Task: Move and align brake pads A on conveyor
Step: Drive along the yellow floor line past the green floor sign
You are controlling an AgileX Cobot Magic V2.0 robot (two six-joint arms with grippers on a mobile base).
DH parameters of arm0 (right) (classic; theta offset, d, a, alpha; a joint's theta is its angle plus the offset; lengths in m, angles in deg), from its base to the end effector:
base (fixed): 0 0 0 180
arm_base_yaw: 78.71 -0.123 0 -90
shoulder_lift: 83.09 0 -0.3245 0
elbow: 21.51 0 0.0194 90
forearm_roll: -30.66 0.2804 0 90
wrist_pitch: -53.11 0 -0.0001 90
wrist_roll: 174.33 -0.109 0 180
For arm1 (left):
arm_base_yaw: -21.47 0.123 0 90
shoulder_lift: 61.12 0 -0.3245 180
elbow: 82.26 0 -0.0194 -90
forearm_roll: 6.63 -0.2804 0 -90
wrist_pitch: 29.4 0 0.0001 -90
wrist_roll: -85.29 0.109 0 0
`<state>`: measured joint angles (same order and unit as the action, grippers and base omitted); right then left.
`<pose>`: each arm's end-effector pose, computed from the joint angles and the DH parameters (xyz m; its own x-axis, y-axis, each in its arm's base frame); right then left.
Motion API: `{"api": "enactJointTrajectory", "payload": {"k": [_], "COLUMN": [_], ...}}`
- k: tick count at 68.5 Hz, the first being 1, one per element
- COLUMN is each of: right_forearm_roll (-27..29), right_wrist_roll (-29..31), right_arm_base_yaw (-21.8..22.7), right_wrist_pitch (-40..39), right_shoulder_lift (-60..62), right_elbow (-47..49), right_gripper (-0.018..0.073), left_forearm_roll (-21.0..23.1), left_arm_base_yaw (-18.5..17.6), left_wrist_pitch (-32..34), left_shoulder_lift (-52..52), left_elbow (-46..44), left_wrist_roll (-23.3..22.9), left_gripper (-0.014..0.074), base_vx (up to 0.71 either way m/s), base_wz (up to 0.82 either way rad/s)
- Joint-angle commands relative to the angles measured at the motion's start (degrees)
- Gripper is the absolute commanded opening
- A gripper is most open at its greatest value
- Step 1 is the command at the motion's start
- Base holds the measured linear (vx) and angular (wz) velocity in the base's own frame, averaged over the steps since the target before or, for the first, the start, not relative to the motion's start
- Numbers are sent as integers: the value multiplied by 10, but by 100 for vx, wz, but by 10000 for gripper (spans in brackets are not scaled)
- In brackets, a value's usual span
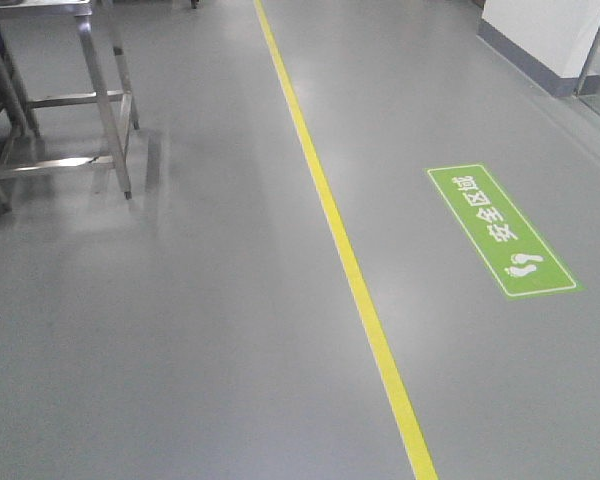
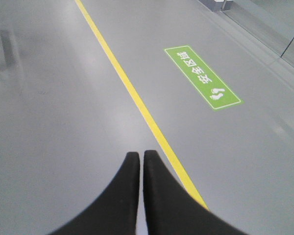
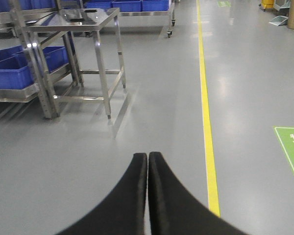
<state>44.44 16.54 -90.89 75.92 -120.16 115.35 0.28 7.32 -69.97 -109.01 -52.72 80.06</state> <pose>0.1152 0.0352 0.3619 -0.2200 -0.0143 -0.9754 -0.2912 0.9553 0.0517 0.1414 -0.0444 0.3929 -0.5012 -0.0608 -0.8632 0.2233 0.9546 -0.1969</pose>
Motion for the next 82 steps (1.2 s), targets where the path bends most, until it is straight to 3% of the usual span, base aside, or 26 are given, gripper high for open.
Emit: {"api": "enactJointTrajectory", "payload": {"k": [1, 82], "right_forearm_roll": [1, 1], "right_wrist_roll": [4, 4], "right_arm_base_yaw": [2, 2], "right_wrist_pitch": [-39, -39], "right_shoulder_lift": [-3, -3], "right_elbow": [14, 14], "right_gripper": [-3, -3], "left_forearm_roll": [4, 4], "left_arm_base_yaw": [-3, -3], "left_wrist_pitch": [36, 36], "left_shoulder_lift": [1, 1], "left_elbow": [-17, -17], "left_wrist_roll": [0, 0], "left_gripper": [-6, -6], "base_vx": [52, 51], "base_wz": [-12, -5]}}
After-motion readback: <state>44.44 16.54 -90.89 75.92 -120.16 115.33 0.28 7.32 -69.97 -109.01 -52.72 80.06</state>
